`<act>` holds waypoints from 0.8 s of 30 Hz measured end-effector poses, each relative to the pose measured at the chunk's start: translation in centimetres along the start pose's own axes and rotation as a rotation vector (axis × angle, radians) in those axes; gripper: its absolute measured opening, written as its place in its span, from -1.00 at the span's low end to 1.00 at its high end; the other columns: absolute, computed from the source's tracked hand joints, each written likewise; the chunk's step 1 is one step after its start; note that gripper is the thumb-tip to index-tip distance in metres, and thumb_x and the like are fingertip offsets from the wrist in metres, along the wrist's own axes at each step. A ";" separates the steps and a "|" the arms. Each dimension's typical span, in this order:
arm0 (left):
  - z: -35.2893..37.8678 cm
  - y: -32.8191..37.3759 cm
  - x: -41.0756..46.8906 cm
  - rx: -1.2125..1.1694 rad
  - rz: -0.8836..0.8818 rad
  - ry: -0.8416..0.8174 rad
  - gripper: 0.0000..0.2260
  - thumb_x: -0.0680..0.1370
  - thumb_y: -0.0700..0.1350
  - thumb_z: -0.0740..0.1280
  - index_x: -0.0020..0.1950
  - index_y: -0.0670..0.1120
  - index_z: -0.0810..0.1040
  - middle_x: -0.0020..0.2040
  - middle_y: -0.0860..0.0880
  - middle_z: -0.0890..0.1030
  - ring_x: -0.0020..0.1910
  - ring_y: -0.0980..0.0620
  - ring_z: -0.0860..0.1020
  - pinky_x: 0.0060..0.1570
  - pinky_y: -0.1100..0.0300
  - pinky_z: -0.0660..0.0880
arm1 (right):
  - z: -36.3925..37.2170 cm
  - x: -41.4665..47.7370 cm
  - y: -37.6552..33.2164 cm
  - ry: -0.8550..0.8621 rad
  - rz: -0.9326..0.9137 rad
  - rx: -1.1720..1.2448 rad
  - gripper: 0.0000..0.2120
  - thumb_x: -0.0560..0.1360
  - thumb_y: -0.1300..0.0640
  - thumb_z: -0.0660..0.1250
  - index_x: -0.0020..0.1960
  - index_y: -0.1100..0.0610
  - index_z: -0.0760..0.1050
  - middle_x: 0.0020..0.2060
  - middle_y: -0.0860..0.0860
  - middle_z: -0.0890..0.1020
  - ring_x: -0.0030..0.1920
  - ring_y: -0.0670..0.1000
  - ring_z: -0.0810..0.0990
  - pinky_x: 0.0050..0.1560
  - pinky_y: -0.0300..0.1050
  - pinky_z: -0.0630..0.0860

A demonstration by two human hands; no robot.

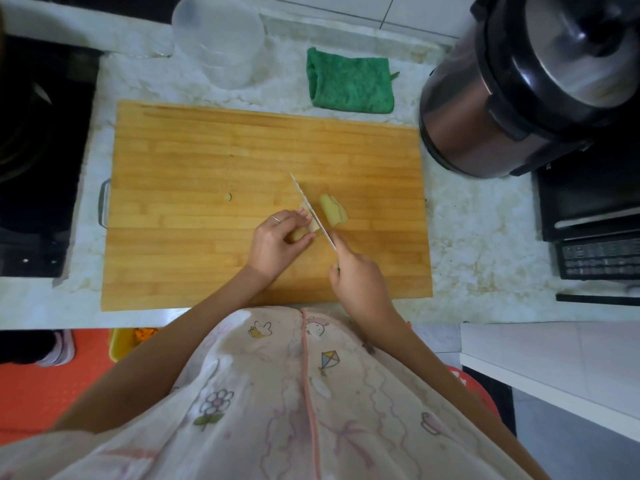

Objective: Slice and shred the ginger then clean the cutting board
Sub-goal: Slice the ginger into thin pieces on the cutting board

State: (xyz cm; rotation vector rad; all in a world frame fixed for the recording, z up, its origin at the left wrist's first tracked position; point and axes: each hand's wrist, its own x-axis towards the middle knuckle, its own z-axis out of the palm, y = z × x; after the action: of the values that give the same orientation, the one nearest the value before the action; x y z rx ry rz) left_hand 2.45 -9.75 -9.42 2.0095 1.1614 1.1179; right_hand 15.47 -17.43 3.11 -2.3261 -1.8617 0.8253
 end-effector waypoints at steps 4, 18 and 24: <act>0.0 0.1 0.1 -0.018 0.010 -0.019 -0.78 0.43 -0.11 0.47 -0.05 -0.24 0.65 -0.04 -0.14 0.67 0.03 0.03 0.61 0.12 0.24 0.51 | 0.5 -0.2 0.0 0.012 0.000 -0.012 -0.46 0.55 0.23 0.15 0.51 0.05 0.15 -0.13 0.20 0.61 -0.09 0.21 0.58 -0.20 -0.06 0.37; 0.6 0.3 0.1 0.000 0.000 -0.006 -0.77 0.45 -0.09 0.45 -0.02 -0.24 0.66 -0.03 -0.15 0.66 0.05 0.03 0.58 0.19 0.28 0.47 | 1.4 0.8 0.8 0.026 -0.009 0.054 -0.44 0.52 0.26 0.17 0.50 0.10 0.18 -0.14 0.24 0.62 -0.10 0.25 0.58 -0.19 -0.02 0.38; 0.6 0.3 0.0 0.012 -0.046 -0.021 -0.79 0.44 -0.09 0.47 -0.04 -0.21 0.66 -0.03 -0.12 0.66 0.02 -0.01 0.62 0.18 0.24 0.49 | 1.9 1.7 1.1 -0.019 0.043 0.092 -0.45 0.54 0.24 0.15 0.52 0.08 0.15 -0.20 0.22 0.60 -0.13 0.24 0.56 -0.21 -0.02 0.37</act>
State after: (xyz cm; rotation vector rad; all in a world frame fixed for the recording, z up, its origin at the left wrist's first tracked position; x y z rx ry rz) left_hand 3.13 -9.91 -9.46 1.9887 1.2003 1.0677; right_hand 15.81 -16.70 0.44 -2.3179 -1.7475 0.9202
